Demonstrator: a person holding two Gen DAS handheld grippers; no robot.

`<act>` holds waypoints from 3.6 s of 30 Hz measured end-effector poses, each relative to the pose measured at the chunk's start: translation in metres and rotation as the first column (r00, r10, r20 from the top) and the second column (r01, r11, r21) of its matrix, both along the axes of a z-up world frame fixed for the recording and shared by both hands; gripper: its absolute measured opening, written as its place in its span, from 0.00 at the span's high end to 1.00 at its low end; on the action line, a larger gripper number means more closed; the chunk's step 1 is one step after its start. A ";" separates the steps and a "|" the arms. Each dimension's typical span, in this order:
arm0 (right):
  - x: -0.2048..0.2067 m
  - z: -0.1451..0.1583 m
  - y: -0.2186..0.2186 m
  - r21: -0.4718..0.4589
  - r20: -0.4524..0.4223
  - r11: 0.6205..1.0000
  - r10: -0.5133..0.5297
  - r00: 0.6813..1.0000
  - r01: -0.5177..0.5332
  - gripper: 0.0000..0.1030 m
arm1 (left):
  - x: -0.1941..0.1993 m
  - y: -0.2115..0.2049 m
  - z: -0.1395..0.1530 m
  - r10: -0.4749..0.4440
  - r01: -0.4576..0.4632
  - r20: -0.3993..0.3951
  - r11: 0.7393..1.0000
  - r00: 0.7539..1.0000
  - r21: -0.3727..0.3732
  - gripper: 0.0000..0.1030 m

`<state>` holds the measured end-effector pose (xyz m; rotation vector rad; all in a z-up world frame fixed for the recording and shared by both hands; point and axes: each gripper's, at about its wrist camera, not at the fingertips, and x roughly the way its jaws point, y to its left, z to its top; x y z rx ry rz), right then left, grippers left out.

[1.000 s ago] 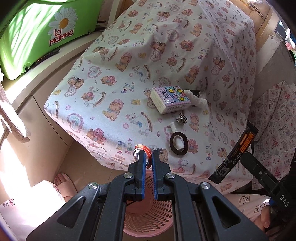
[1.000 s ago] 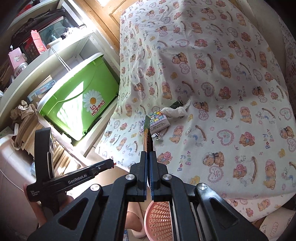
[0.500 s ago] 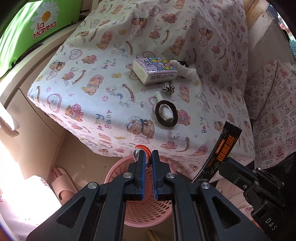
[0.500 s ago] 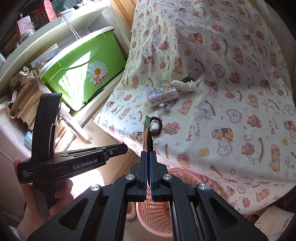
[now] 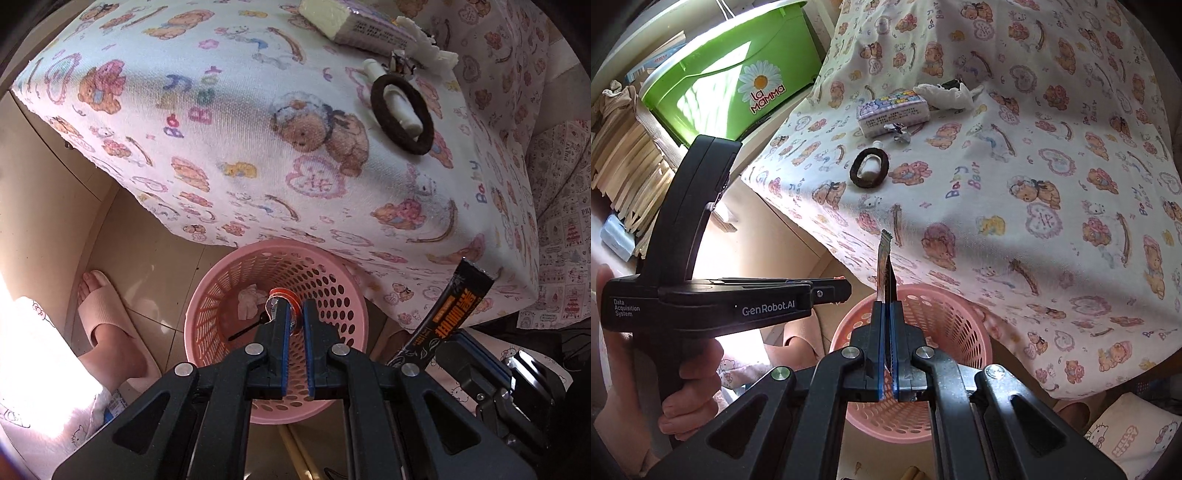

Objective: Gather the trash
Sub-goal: 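Carry the red tie in the left tool while the right tool carries the packet to the basket, then open the left tool over the basket while the right tool releases the packet, then move both open tools back toward the remaining items on the table, then close the right tool on the black hair tie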

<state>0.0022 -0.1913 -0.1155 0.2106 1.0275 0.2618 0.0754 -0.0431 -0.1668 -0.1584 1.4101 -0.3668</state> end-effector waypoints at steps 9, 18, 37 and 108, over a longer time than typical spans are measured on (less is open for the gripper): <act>0.001 -0.037 0.009 -0.064 -0.069 0.998 0.022 0.997 -0.026 0.97 | 0.003 -0.007 -0.061 -0.001 0.011 -0.129 0.997 0.992 0.078 0.95; 0.015 -0.092 0.016 -0.174 -0.157 0.983 0.025 0.987 -0.053 0.97 | 0.003 0.001 -0.090 0.031 -0.006 -0.198 0.992 0.980 0.125 0.95; 0.014 -0.152 0.016 -0.185 -0.327 0.982 -0.025 0.945 -0.039 0.93 | 0.000 0.014 -0.106 0.059 0.002 -0.259 0.973 0.964 0.230 0.51; 0.081 0.031 -0.011 0.219 0.132 0.967 -0.160 0.978 0.128 0.84 | 0.016 0.054 0.125 0.155 -0.250 0.464 0.957 0.872 0.150 0.12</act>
